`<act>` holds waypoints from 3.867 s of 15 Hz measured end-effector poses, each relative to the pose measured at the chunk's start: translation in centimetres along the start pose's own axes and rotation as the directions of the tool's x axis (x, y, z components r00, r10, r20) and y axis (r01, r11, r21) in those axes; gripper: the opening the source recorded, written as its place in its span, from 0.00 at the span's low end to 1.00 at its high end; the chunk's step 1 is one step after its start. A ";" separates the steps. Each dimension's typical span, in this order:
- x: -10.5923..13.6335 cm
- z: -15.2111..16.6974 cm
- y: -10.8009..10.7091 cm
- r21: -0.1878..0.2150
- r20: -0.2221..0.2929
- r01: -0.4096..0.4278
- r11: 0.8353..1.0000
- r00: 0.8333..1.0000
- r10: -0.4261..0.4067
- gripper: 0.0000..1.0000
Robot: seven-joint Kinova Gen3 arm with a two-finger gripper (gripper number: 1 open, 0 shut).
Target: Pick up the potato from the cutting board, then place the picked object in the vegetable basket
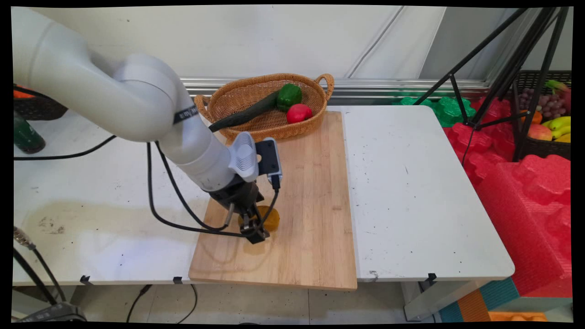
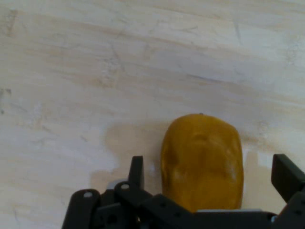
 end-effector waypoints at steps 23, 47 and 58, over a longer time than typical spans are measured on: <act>5.8 -8.5 -4.3 0.152 -0.265 0.202 0.967 0.951 -0.157 0.00; 7.1 -0.4 -23.0 0.307 -0.297 0.423 0.853 0.894 -0.337 0.00; 5.3 3.2 -23.8 0.265 -0.247 0.455 0.850 0.884 -0.396 0.00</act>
